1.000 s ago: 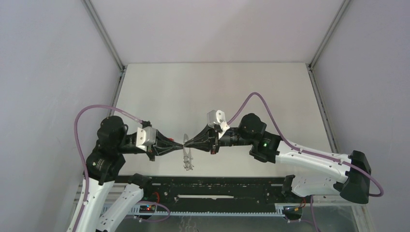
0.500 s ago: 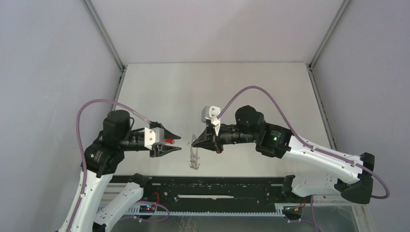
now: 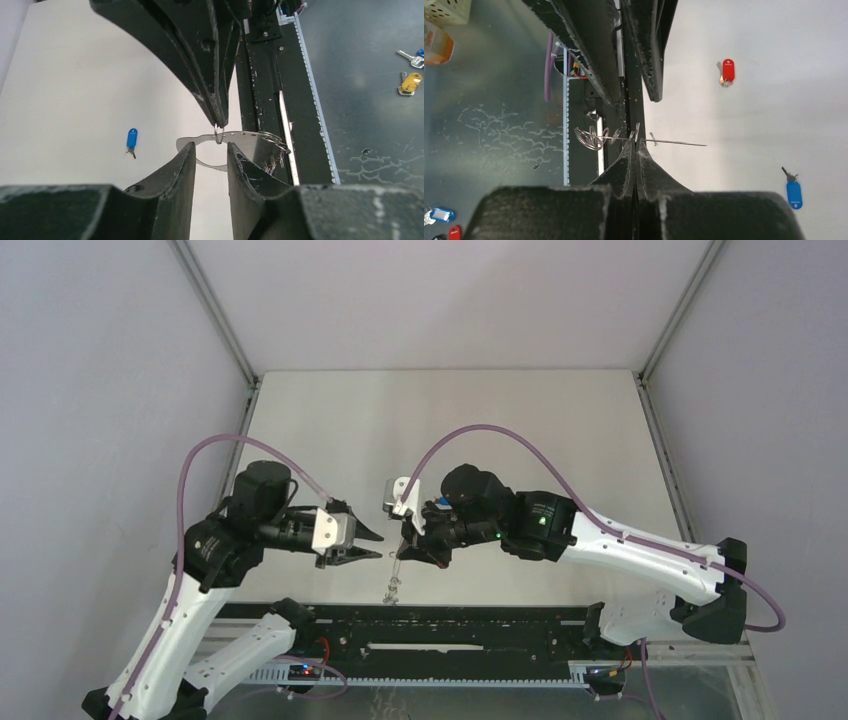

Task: Put the keys on the keyring

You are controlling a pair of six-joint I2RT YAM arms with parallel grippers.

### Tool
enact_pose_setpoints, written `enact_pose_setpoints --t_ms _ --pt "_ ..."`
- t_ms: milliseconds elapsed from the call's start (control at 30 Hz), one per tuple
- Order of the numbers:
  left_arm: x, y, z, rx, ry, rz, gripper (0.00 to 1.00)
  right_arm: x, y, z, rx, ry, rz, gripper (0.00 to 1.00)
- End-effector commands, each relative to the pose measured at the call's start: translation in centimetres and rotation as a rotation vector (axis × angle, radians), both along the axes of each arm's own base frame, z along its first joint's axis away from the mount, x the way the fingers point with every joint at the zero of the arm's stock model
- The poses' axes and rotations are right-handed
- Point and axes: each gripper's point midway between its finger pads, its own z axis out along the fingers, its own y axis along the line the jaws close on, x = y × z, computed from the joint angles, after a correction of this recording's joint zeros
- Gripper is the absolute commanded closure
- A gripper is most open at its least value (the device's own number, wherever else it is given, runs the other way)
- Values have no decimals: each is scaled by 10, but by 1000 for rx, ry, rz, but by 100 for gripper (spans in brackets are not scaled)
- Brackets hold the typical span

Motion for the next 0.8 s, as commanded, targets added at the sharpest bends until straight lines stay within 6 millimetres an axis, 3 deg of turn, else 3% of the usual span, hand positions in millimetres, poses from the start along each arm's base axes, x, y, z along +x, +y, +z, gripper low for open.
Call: enact_pose_setpoints --t_ms 0,267,433,600,767 --pt "-8 0 9 -7 -4 -11 65 0 6 30 60 -55 5 100" --pt "-2 2 -4 16 -33 7 49 -7 13 38 98 -53 38 100" --pt "4 -1 -1 1 -40 33 56 -12 18 42 120 -46 62 100" --pt "-2 -2 -12 20 43 18 67 -11 20 47 141 -53 62 100" --pt "-11 -1 -19 43 63 -19 69 -10 22 47 144 -56 61 100"
